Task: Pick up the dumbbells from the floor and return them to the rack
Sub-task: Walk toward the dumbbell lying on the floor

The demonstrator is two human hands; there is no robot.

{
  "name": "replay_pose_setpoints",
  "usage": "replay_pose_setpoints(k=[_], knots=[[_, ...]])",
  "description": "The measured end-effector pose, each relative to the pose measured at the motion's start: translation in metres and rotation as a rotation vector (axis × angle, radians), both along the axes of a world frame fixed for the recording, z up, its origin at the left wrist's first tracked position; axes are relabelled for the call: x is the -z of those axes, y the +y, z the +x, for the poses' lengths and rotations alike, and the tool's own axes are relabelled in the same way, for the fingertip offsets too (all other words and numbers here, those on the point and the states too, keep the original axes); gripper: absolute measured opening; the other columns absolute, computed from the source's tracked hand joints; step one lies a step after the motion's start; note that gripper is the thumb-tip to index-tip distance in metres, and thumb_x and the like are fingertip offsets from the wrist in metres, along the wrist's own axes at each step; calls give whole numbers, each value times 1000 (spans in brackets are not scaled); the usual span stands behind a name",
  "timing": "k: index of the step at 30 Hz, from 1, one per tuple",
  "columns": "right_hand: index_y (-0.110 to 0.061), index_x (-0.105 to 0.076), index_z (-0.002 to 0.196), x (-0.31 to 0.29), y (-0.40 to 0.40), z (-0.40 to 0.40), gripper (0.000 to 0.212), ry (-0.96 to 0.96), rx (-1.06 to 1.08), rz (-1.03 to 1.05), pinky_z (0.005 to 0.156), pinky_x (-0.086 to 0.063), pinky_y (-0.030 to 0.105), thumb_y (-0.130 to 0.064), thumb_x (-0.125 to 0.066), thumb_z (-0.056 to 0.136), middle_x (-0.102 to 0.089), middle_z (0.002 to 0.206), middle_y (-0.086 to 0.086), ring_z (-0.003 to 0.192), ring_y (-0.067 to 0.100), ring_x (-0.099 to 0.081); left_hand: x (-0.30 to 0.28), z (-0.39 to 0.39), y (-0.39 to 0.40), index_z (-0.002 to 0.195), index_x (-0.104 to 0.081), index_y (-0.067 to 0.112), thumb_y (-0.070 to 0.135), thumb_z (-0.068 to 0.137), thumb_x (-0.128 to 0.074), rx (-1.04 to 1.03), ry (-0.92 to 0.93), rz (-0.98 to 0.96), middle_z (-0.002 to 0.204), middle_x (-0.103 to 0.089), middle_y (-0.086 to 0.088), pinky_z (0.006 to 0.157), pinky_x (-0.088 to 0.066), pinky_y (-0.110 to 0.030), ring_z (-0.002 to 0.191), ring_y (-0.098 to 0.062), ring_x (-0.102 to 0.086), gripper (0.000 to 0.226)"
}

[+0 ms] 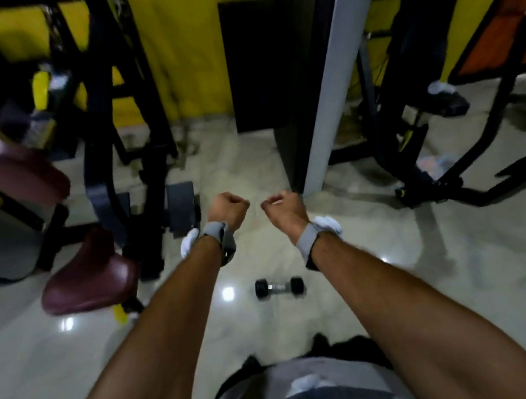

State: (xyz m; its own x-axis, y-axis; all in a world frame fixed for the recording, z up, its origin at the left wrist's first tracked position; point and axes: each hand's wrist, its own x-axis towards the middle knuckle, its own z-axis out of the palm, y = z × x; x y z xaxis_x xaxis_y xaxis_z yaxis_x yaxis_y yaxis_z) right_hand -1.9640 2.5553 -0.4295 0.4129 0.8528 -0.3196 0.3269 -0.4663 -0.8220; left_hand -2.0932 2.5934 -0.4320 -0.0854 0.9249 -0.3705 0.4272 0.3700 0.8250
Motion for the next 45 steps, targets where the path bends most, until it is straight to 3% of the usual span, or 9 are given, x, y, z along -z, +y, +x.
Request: replay_pose_setpoints(k=[3,5,10,14,18,22,26,39,45], knots=[[-20,-69,78,-28,32,-7,16,21,46,67,86,-58,37,-36,-73,76,-76,90,2,90,26,-70,-26,-4,28,75,-67,18,26,86,-70,7,-30,87,83,-72,-9,80,-58,-40,81,-28,-68,14],[-20,-69,75,-42,43,-9,19,37,62,97,84,-60,40,-39,-73,74,-76,85,2,85,26,-71,-36,-4,38,82,-71,15,28,84,-69,-10,-77,85,86,-74,-11,73,-58,-39,75,-29,-67,13],[-16,-76,92,-69,59,-18,18,-2,55,139,83,-53,30,-32,-74,84,-76,96,4,93,24,-69,-59,-4,52,80,-68,14,23,88,-68,1,-145,87,88,-74,-18,63,-51,-33,67,-27,-63,12],[-18,-76,90,-71,66,-26,17,-14,54,128,82,-56,32,-35,-75,86,-76,92,3,91,24,-70,-66,-2,58,74,-66,14,20,89,-67,-4,-154,94,88,-73,-17,61,-51,-31,68,-27,-62,16],[-21,-74,85,-74,72,-30,15,-20,68,123,83,-58,35,-36,-75,84,-76,90,0,88,22,-71,-67,-6,72,81,-70,13,20,86,-66,-16,-169,88,86,-74,-14,63,-53,-32,69,-26,-63,10],[-19,-74,90,-78,76,-28,16,-31,70,109,82,-57,31,-34,-74,84,-76,93,0,91,22,-70,-62,-10,85,74,-69,15,28,77,-65,-20,-128,104,83,-75,-15,72,-60,-42,69,-30,-67,14],[-16,-75,97,-80,83,-20,17,-70,55,105,85,-52,29,-30,-73,88,-75,104,4,100,25,-68,-59,-5,95,75,-70,16,30,76,-67,-19,-61,133,81,-74,-10,78,-61,-45,83,-33,-71,14],[-20,-70,102,-88,90,-2,18,-102,-21,105,75,-43,22,-34,-68,91,-72,109,4,104,26,-66,-67,21,106,75,-66,15,24,78,-66,14,-15,208,74,-70,-9,74,-59,-44,85,-36,-70,10],[-21,-73,94,-97,96,9,10,-99,0,134,82,-47,27,-29,-68,89,-74,110,6,107,29,-66,-86,30,104,72,-70,9,25,79,-66,-17,29,230,73,-72,-10,73,-61,-44,78,-33,-70,18]])
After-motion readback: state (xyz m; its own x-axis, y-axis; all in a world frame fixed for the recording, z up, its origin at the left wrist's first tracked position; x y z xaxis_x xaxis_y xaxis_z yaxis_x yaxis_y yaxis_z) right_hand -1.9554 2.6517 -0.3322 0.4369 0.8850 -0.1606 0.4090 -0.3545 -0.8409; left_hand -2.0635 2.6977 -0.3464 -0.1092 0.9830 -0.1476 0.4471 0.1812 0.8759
